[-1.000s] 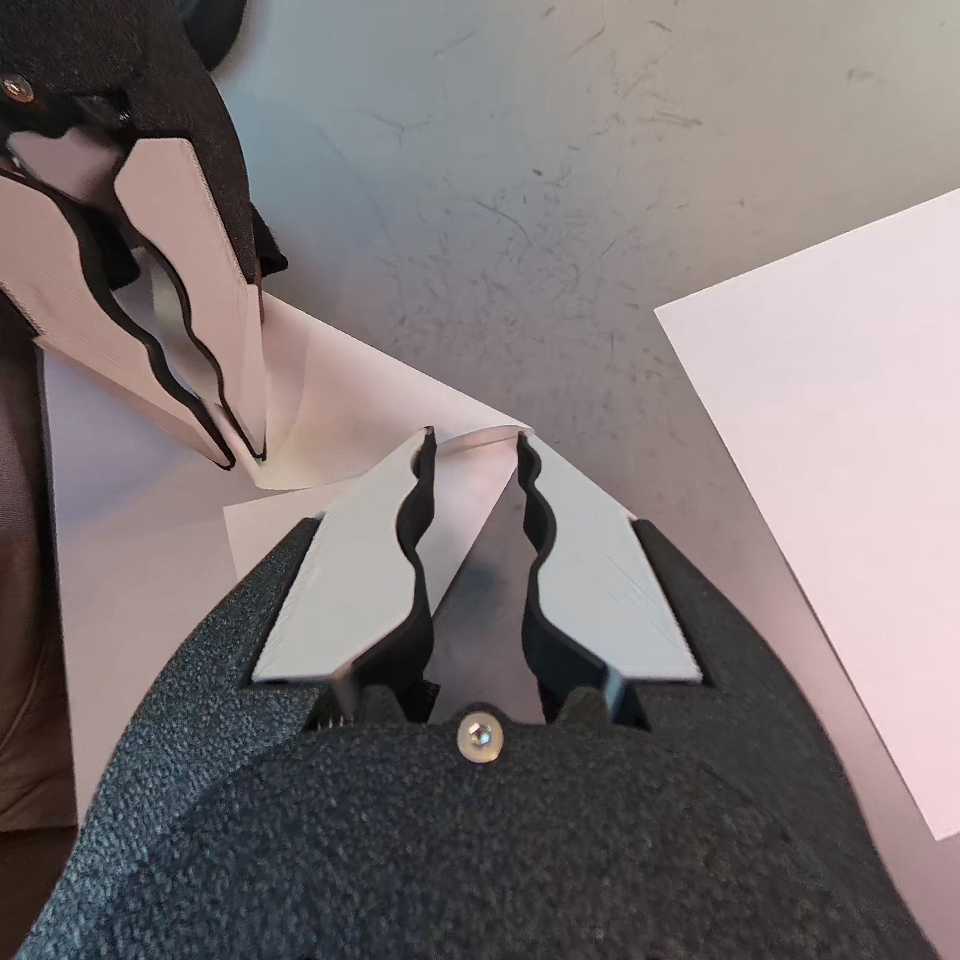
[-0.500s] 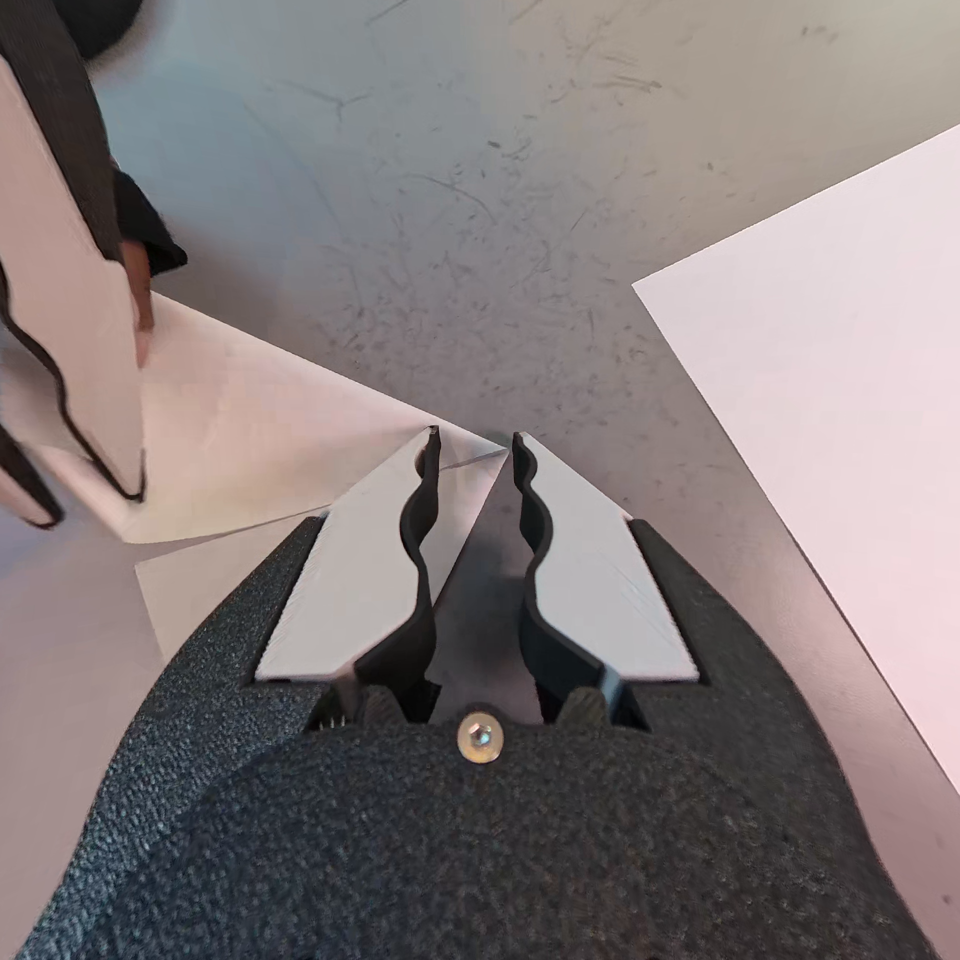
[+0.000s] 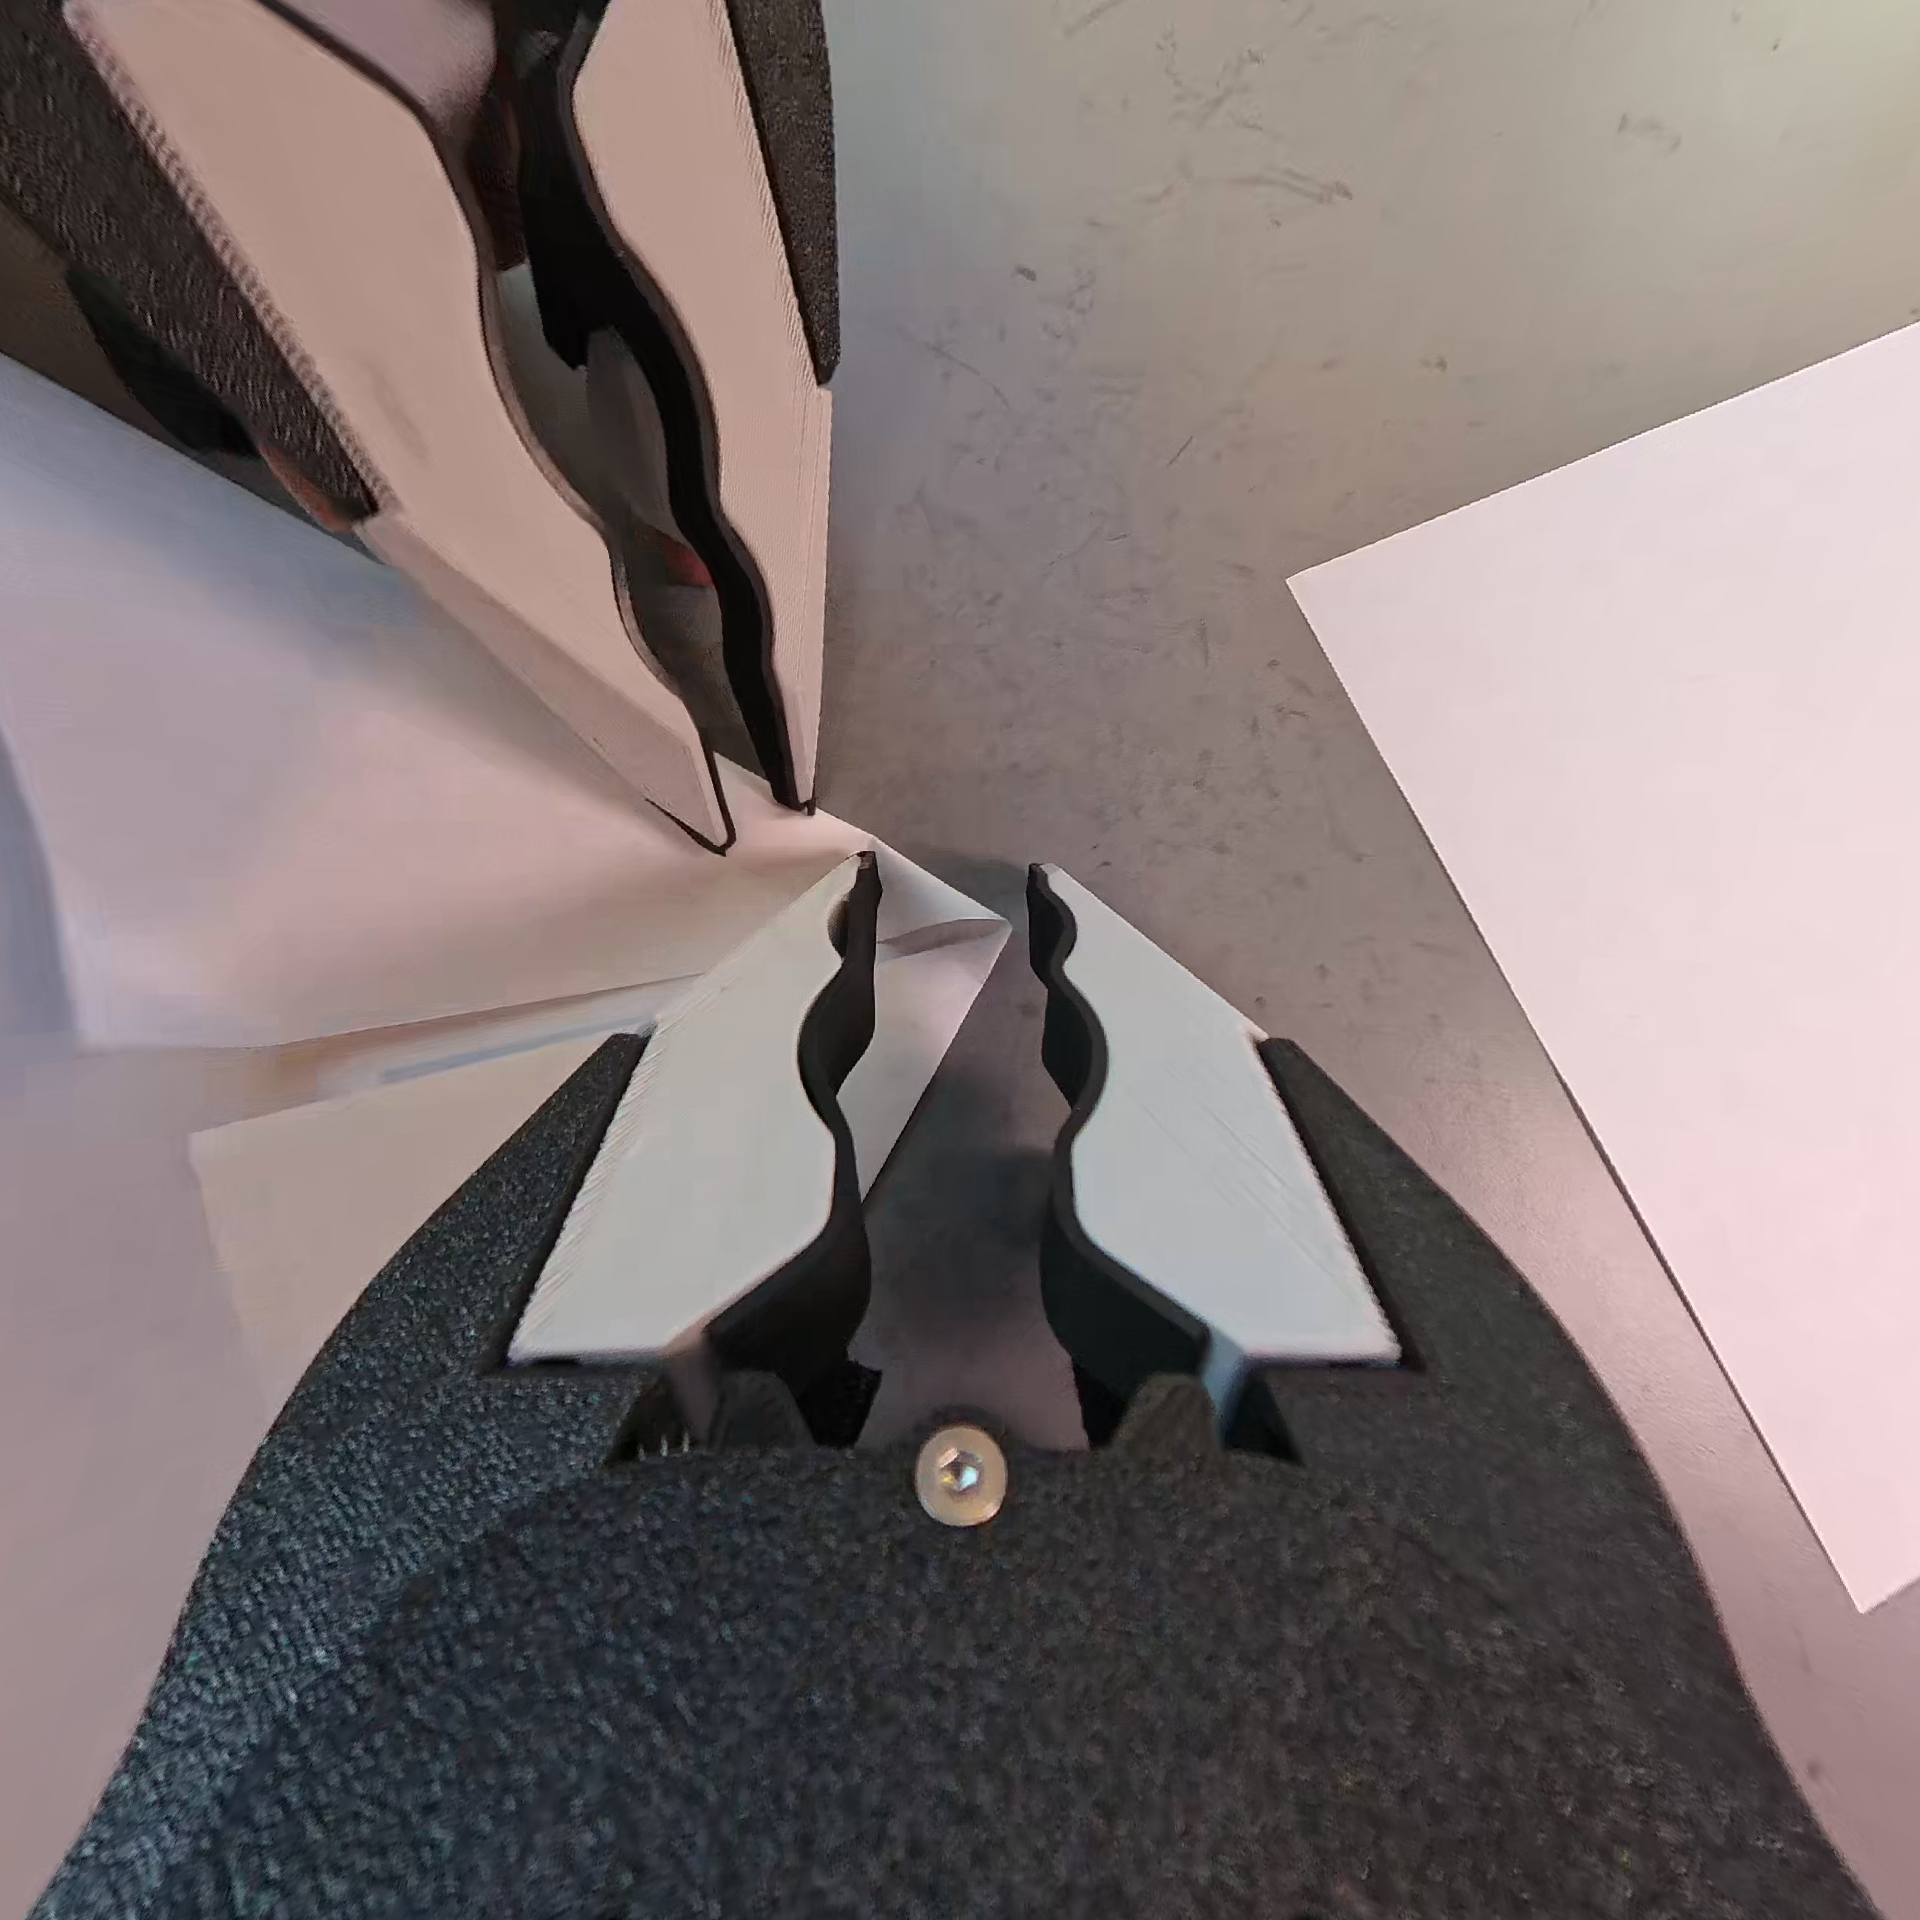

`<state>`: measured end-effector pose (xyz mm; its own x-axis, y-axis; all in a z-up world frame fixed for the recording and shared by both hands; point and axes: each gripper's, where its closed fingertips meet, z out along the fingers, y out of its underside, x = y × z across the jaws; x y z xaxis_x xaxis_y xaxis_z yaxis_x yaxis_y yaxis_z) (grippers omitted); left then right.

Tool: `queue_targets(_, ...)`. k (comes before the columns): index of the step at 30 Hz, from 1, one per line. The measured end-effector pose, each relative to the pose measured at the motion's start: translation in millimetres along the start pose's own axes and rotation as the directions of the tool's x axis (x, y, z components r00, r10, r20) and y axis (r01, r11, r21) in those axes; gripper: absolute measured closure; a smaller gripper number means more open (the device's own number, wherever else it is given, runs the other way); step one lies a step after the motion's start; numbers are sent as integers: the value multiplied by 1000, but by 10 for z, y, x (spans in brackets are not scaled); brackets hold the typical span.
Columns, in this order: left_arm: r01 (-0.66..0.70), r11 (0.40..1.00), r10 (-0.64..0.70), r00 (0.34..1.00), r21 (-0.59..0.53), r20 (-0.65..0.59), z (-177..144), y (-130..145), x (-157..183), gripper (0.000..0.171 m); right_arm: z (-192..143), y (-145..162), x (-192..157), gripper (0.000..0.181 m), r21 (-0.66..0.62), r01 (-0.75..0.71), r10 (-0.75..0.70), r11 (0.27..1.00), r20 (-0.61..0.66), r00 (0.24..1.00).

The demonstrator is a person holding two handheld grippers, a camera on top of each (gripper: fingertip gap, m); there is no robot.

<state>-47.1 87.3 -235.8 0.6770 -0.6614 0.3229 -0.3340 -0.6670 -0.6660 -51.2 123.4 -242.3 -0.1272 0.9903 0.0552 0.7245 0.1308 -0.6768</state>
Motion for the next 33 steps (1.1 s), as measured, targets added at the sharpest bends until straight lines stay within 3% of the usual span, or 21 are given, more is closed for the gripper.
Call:
queue_targets(2,-100,994,102,991,-35,83,18,20,-9,161,-9,1,5,153,7,-4,4,1000,1,1000)
queue_targets(6,-162,984,172,972,-74,159,30,37,-20,161,-136,-38,43,153,49,2,-3,999,9,1000)
queue_targets(10,-152,986,161,970,-68,181,39,28,-22,161,-305,82,-79,167,2,33,-33,999,81,996)
queue_targets(13,-115,992,121,975,-44,185,46,11,-29,161,-234,229,-93,166,-41,54,-52,998,47,998)
queue_targets(25,-155,988,151,941,-11,304,66,-8,-73,163,-197,204,-120,164,-11,61,-60,998,66,996)
queue_targets(33,-149,989,139,938,8,317,62,-5,-85,163,-186,122,-105,159,31,36,-37,999,61,997)
